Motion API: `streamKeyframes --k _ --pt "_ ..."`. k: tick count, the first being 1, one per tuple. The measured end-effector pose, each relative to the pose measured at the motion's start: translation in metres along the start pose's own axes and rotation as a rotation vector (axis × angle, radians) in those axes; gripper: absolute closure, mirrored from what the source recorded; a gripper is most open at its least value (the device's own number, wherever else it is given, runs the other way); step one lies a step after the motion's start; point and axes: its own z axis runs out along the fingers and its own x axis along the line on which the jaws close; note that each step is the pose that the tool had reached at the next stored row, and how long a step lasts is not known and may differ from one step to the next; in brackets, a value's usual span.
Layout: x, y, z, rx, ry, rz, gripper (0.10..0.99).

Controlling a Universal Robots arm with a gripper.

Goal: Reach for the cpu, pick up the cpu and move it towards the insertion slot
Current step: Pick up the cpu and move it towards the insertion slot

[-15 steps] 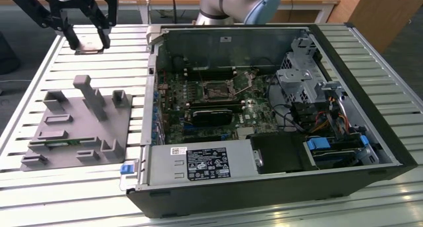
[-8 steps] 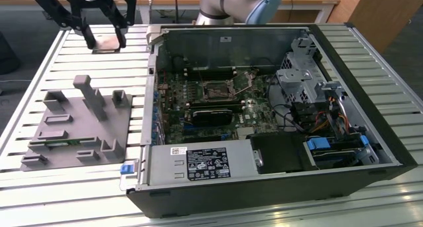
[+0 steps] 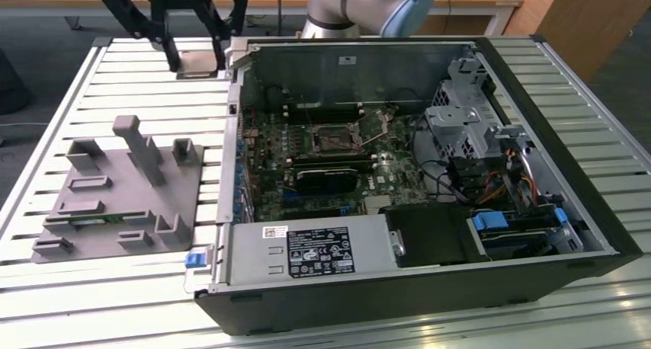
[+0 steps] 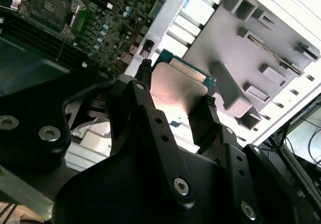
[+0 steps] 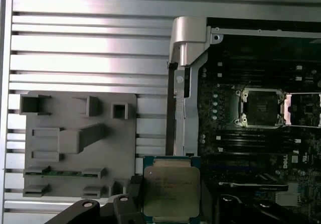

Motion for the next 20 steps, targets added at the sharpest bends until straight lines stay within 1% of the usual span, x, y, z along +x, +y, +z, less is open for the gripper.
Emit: streamKeyframes --k 3,15,20 --pt "-0.0072 0.0016 0.0002 0.000 0.0000 0.000 0.545" --pt "-0.0298 0.0051 0.0007 0.000 0.0000 0.000 0.545" --pt "-0.0367 0.0054 0.0008 0.000 0.0000 0.000 0.545"
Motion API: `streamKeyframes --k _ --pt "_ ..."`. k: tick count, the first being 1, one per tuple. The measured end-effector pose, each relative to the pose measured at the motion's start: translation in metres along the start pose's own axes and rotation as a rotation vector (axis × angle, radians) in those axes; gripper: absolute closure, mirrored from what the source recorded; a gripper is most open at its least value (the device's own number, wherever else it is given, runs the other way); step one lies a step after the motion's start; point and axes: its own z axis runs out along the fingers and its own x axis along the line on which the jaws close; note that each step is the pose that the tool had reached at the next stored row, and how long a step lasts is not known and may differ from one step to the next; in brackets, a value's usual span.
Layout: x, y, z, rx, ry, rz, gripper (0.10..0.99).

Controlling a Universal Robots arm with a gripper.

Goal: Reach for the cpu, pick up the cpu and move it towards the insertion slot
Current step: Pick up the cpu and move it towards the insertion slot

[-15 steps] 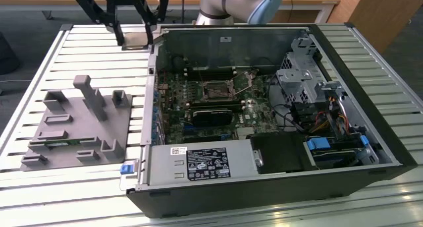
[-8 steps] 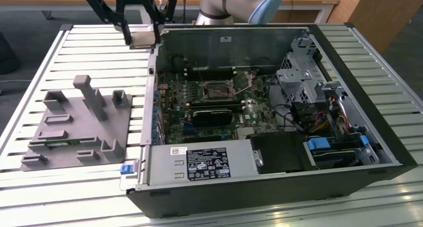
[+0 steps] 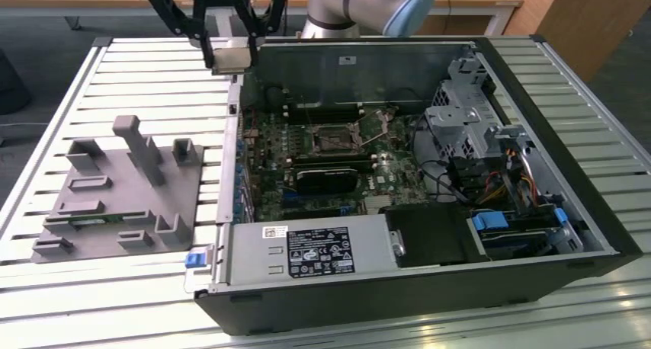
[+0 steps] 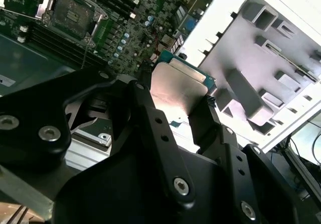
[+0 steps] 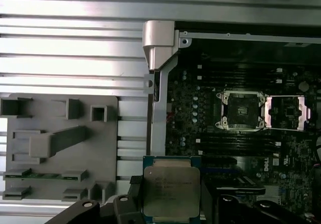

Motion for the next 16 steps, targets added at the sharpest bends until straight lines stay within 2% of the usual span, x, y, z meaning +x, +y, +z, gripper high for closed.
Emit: streamKeyframes --k 16 --pt "-0.0211 0.0003 0.0003 0.000 0.0000 0.000 0.545"
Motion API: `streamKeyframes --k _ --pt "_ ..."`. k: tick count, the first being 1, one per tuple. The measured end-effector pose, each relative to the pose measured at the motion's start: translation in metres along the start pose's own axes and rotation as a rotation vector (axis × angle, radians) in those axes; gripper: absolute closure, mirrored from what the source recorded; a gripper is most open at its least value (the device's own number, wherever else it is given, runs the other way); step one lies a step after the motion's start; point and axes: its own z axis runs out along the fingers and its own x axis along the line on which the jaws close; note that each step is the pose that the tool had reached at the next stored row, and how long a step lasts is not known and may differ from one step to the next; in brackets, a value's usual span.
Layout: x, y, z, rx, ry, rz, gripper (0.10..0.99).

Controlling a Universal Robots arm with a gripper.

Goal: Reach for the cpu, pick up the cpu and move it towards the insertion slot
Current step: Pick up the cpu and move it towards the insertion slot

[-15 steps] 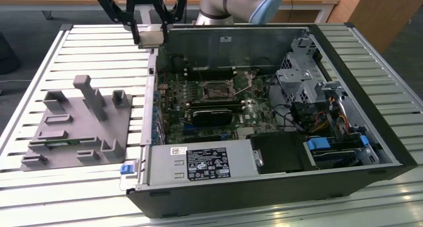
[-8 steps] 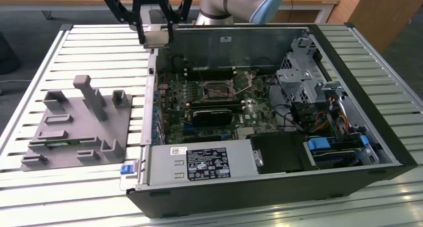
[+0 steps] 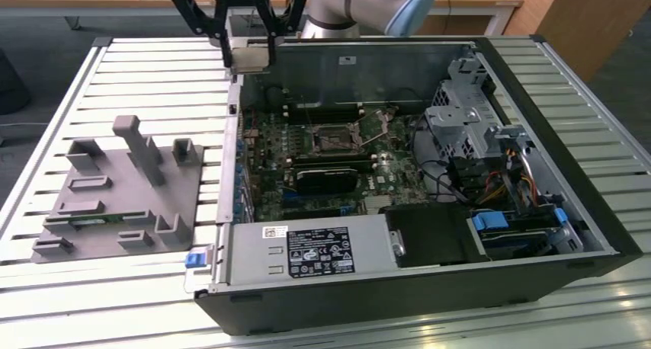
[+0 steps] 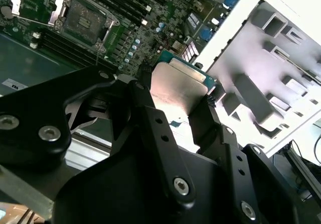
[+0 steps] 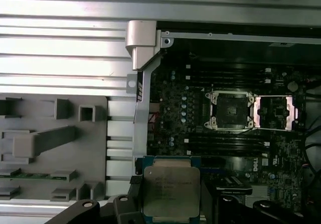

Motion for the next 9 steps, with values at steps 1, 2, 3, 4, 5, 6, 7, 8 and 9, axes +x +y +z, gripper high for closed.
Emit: streamKeyframes --k 1,2,3,4,5,6,7,8,9 --pt "-0.0016 0.0000 0.0000 0.000 0.0000 0.000 0.545" --pt "-0.0035 0.0000 0.0000 0.000 0.0000 0.000 0.545" --pt "-0.0054 0.0001 0.0000 0.000 0.0000 0.000 0.545" --pt "-0.0074 0.0001 0.0000 0.000 0.0000 0.000 0.545" --pt "-0.0095 0.0003 0.0001 0.000 0.0000 0.000 0.545" --pt "-0.0114 0.0004 0.0001 0.000 0.0000 0.000 0.545" --pt "-0.0133 0.0006 0.0001 0.000 0.0000 0.000 0.545" --pt "-0.0152 0.0008 0.0001 0.000 0.0000 0.000 0.545" --pt "-0.0171 0.0010 0.0001 0.000 0.0000 0.000 0.545"
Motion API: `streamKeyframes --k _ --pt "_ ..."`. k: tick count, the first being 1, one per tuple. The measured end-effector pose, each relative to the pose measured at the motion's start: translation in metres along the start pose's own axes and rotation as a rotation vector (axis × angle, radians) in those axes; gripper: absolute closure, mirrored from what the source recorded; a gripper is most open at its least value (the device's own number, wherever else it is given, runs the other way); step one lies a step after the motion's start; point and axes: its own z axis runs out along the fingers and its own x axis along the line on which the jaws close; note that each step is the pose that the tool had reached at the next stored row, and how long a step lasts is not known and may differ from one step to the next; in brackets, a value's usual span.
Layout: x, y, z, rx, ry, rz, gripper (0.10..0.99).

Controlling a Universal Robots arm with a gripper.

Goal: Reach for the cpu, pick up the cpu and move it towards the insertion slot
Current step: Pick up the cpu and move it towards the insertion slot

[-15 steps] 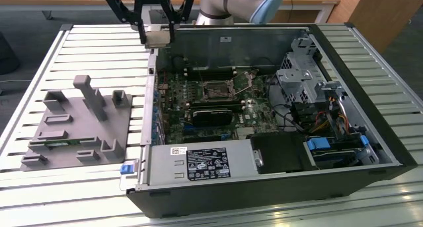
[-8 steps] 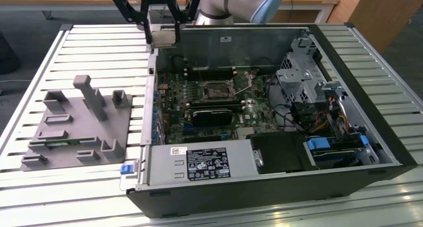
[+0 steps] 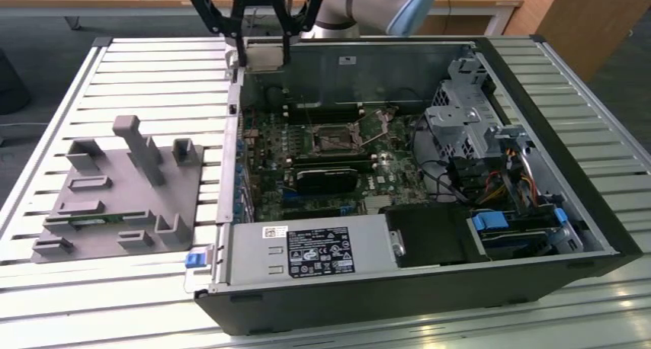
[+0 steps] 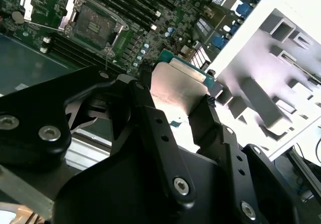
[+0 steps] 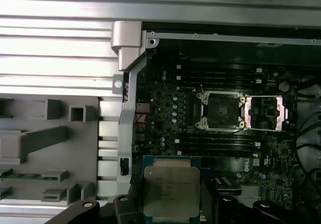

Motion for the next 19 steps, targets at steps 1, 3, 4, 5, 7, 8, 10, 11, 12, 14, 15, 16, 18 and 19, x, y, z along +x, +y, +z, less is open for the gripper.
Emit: streamKeyframes --k 1,3,4,5,7,8,10,11,12,14,15,16,18,19 --pt "-0.0017 0.0002 0.0000 0.000 0.0000 0.000 0.545" --pt "-0.0051 0.0006 0.0000 0.000 0.0000 0.000 0.545" --pt "-0.0070 0.0007 0.0000 0.000 0.0000 0.000 0.545" --pt "-0.0089 0.0009 0.0001 0.000 0.0000 0.000 0.545" --pt "-0.0126 0.0013 0.0001 0.000 0.0001 0.000 0.545" --pt "-0.0144 0.0015 0.0001 0.000 0.0000 0.000 0.545" --pt "-0.0186 0.0019 0.0002 0.000 0.0001 0.000 0.545" --pt "-0.0208 0.0021 0.0002 0.000 0.0000 0.000 0.545" --pt "-0.0230 0.0024 0.0003 0.000 0.0000 0.000 0.545" --pt "-0.0276 0.0032 0.0003 0.000 0.0000 0.000 0.545" --pt "-0.0300 0.0037 0.0004 0.000 0.0000 0.000 0.545" --pt "-0.0325 0.0045 0.0004 0.000 0.0000 0.000 0.545" --pt "-0.0376 0.0063 0.0006 0.000 0.0000 0.000 0.545" --pt "-0.0397 0.0074 0.0006 0.000 0.0000 0.000 0.545"
